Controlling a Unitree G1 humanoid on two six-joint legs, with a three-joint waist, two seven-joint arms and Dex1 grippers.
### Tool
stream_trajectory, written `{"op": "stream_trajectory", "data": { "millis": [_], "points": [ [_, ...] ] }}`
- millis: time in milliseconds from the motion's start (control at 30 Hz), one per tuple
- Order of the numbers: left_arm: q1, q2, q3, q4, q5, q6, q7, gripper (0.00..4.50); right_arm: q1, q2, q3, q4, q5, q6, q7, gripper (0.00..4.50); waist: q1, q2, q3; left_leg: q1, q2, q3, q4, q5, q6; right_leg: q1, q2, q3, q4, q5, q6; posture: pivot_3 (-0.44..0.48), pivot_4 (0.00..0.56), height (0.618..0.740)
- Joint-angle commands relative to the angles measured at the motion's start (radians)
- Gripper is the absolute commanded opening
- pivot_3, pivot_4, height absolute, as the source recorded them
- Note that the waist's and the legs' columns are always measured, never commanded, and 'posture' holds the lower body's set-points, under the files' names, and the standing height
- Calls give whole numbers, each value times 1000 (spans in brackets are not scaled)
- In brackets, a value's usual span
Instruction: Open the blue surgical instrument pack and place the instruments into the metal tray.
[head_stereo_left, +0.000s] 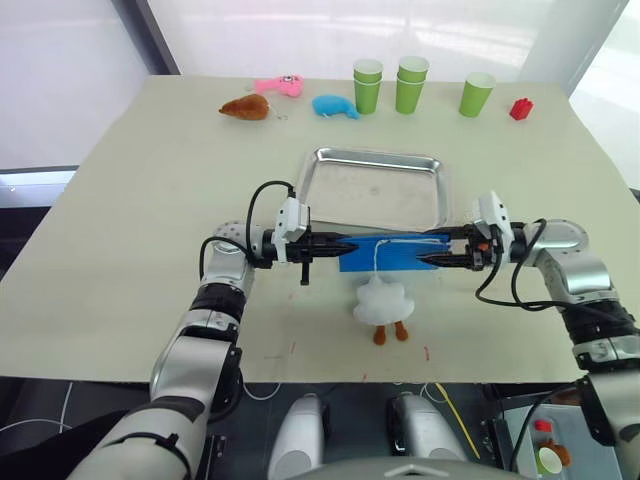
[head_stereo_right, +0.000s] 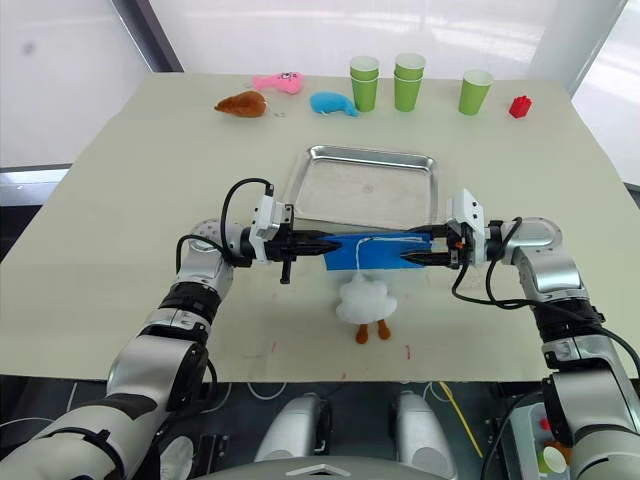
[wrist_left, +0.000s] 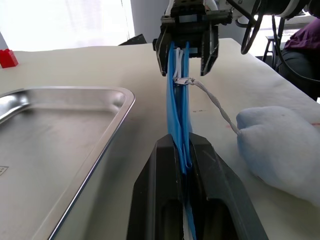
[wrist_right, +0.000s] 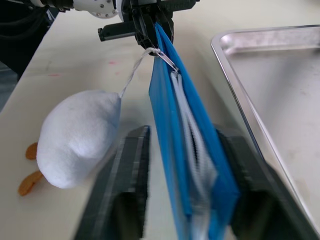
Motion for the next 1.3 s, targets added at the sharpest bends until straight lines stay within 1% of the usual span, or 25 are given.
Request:
{"op": "stream_trajectory", "data": {
  "millis": [33,67,467,500,533,567,600,700,733,767,800,833,933,1000,1100,1200,1300],
  "points": [
    [-5,3,-4,19,14,-17,-32,0,-11,8,-16,-1,0,-29,8,131,0,0,0,0,0,0,0,0,0,0,0,0,0,0,0,0,150,740],
    [-4,3,-4,19,14,-18,-34,0,-9,9,-18,0,-1,-31,8,55,-1,0,0,0,0,0,0,0,0,0,0,0,0,0,0,0,150,740],
    [19,29,5,-49,-16,82,-48,0,2,19,-7,19,-32,-92,5,55,-5,0,0,0,0,0,0,0,0,0,0,0,0,0,0,0,150,740],
    [20,33,8,-59,-19,88,-44,837,3,20,-8,20,-32,-94,6,0,-5,0,0,0,0,0,0,0,0,0,0,0,0,0,0,0,150,740],
    [23,39,12,-69,-23,103,-39,1251,2,21,-8,22,-32,-96,7,0,-6,0,0,0,0,0,0,0,0,0,0,0,0,0,0,0,150,740],
    [27,45,17,-82,-29,117,-32,1583,2,22,-9,22,-30,-97,9,0,-8,0,0,0,0,0,0,0,0,0,0,0,0,0,0,0,150,740],
    [33,51,20,-98,-34,131,-27,1764,4,22,-10,20,-28,-97,11,0,-10,0,0,0,0,0,0,0,0,0,0,0,0,0,0,0,150,740],
    [64,82,42,-180,-67,188,-16,2927,12,24,-7,16,-27,-100,20,0,-14,0,0,0,0,0,0,0,0,0,0,0,0,0,0,0,150,740],
    [72,97,55,-210,-81,209,-9,3131,16,24,-5,15,-29,-104,21,0,-17,0,0,0,0,0,0,0,0,0,0,0,0,0,0,0,150,740],
    [83,115,65,-257,-99,241,-5,3564,18,24,-4,14,-32,-106,22,0,-19,0,0,0,0,0,0,0,0,0,0,0,0,0,0,0,150,740],
    [97,131,72,-312,-115,276,0,4169,20,24,-5,14,-33,-107,22,0,-21,0,0,0,0,0,0,0,0,0,0,0,0,0,0,0,150,740],
    [114,146,75,-378,-137,321,1,4419,20,24,-5,14,-33,-107,22,0,-23,0,0,0,0,0,0,0,0,0,0,0,0,0,0,0,150,740],
    [182,181,53,-580,-194,448,-1,4419,17,23,-5,19,-36,-110,22,0,-23,0,0,0,0,0,0,0,0,0,-1,0,0,0,0,0,150,740],
    [242,201,14,-732,-219,518,-3,4419,11,21,-6,26,-37,-108,25,0,-24,1,0,0,0,0,0,0,0,0,-1,0,0,0,0,0,150,740],
    [296,206,-24,-857,-230,571,23,4419,5,21,-5,31,-38,-106,27,0,-23,1,0,0,0,0,0,0,0,0,-1,1,0,0,0,0,150,740],
    [329,180,-63,-907,-198,568,72,4419,-4,24,-3,37,-41,-103,26,0,-23,1,0,1,0,0,0,0,0,0,-1,0,1,0,0,0,150,740],
    [349,165,-118,-890,-107,505,122,4419,-7,25,2,36,-44,-82,23,0,-23,1,0,1,0,1,0,0,0,0,-1,1,0,0,0,0,150,740]
  ]
}}
